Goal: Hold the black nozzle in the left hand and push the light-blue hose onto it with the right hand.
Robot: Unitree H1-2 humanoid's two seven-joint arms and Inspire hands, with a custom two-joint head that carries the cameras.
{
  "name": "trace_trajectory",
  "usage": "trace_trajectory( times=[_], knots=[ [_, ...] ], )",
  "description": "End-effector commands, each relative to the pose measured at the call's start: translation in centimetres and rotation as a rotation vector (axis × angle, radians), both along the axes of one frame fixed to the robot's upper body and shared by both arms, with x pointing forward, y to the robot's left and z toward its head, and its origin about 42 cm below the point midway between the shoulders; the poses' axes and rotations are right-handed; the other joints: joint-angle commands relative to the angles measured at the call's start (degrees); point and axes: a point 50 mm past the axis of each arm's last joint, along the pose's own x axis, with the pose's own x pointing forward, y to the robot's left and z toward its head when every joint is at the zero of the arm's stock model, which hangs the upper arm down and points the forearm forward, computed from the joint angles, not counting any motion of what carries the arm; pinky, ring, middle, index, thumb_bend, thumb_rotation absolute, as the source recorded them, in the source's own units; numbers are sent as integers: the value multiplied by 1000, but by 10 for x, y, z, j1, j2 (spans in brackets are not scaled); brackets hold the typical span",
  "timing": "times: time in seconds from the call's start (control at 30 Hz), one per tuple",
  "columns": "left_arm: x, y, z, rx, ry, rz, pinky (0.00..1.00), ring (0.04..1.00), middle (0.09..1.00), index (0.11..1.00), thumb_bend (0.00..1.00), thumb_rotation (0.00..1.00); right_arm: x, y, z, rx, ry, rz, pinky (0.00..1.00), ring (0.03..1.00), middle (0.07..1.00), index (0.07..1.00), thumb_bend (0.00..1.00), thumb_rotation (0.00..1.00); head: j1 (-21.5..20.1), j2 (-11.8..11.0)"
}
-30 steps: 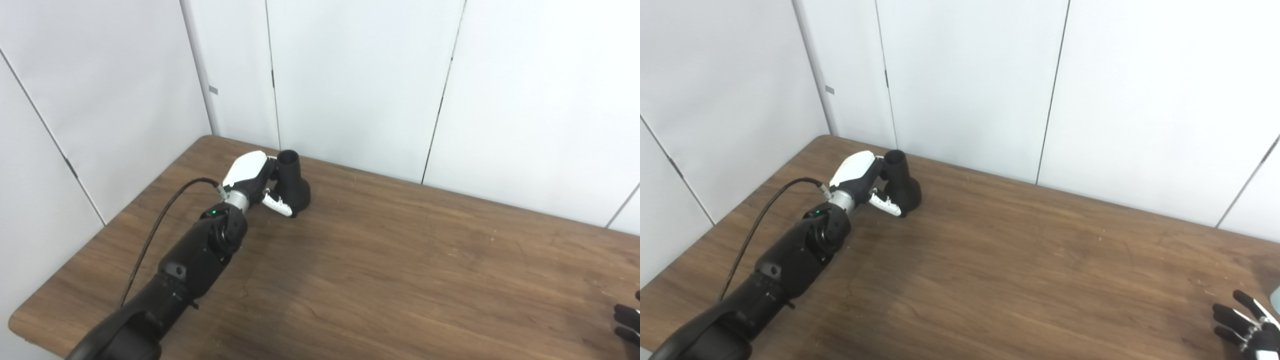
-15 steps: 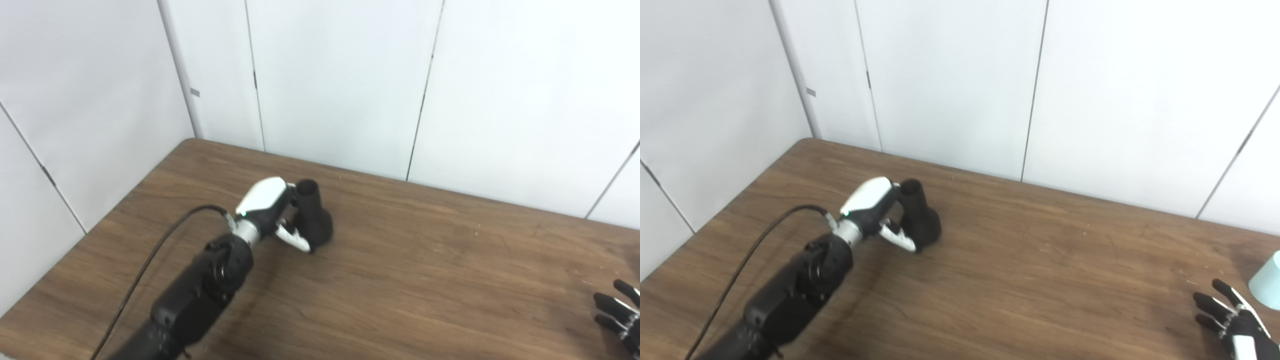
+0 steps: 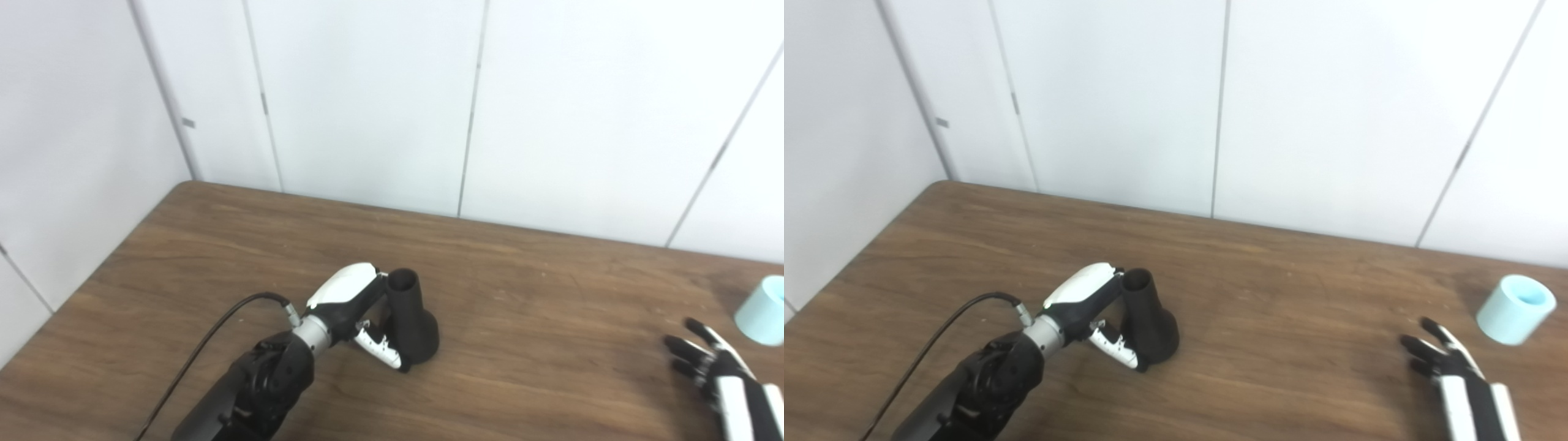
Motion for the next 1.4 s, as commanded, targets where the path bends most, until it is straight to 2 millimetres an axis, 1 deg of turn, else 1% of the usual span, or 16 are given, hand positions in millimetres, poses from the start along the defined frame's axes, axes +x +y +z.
trace_trajectory(
  times=[0.0,0.03,0.07,0.2,0.33,0.4,0.5,0.57,0.67,0.73,0.8,0.9,1.03,1.13,1.27,1.37],
  knots=[
    [-5,-12,9,-3,-23,-66,1000,765,510,460,522,0,3,9,16,-5,-48,13,788,823,750,840,591,982,-11,4],
    [-8,-18,8,-3,-11,-94,1000,765,507,464,522,0,2,12,20,-2,-51,11,785,823,751,837,583,985,-13,4],
    [-10,-22,7,0,-1,-115,1000,765,500,472,522,0,2,16,22,0,-53,10,782,821,751,832,559,993,-25,9],
    [-14,-34,6,11,23,-176,1000,765,502,473,522,0,2,24,29,7,-57,3,770,813,742,821,527,1000,-42,18],
    [-19,-48,6,9,43,-234,1000,746,522,450,519,0,3,29,38,17,-65,-4,795,825,743,810,495,1000,-58,26],
    [-21,-59,4,8,58,-264,1000,743,526,443,518,0,3,31,43,14,-73,-11,803,828,745,809,479,1000,-68,31],
    [-25,-72,-1,11,84,-298,1000,744,510,459,520,0,2,32,47,5,-85,-21,805,820,748,808,471,1000,-74,34],
    [-26,-78,-5,15,98,-314,1000,749,497,475,521,0,2,32,49,1,-92,-26,805,813,752,806,471,1000,-76,36],
    [-28,-82,-9,23,112,-335,1000,740,498,473,522,0,2,32,51,-4,-98,-33,805,810,750,799,472,1000,-80,39],
    [-28,-84,-11,33,123,-346,1000,713,497,476,522,0,3,32,53,-7,-101,-40,802,808,749,796,473,1000,-84,41],
    [-29,-87,-13,42,135,-354,1000,684,489,486,522,0,3,30,56,-11,-105,-48,797,807,746,794,473,1000,-89,44],
    [-30,-90,-15,49,153,-361,1000,667,480,498,521,0,2,29,62,-10,-113,-58,793,807,744,793,477,1000,-97,48],
    [-32,-93,-17,65,168,-368,1000,676,477,501,521,0,0,26,71,-9,-126,-70,795,807,742,794,481,1000,-107,52],
    [-33,-95,-18,83,171,-376,1000,689,480,497,521,0,-2,20,78,-11,-136,-84,801,817,743,791,479,1000,-119,54],
    [-33,-96,-20,110,195,-387,1000,703,492,485,522,0,-1,5,88,-40,-148,-97,811,840,758,788,492,995,-126,55],
    [-32,-97,-22,137,231,-407,1000,710,511,468,520,0,2,-13,97,-79,-166,-112,819,841,768,792,519,958,-129,54]
  ],
)
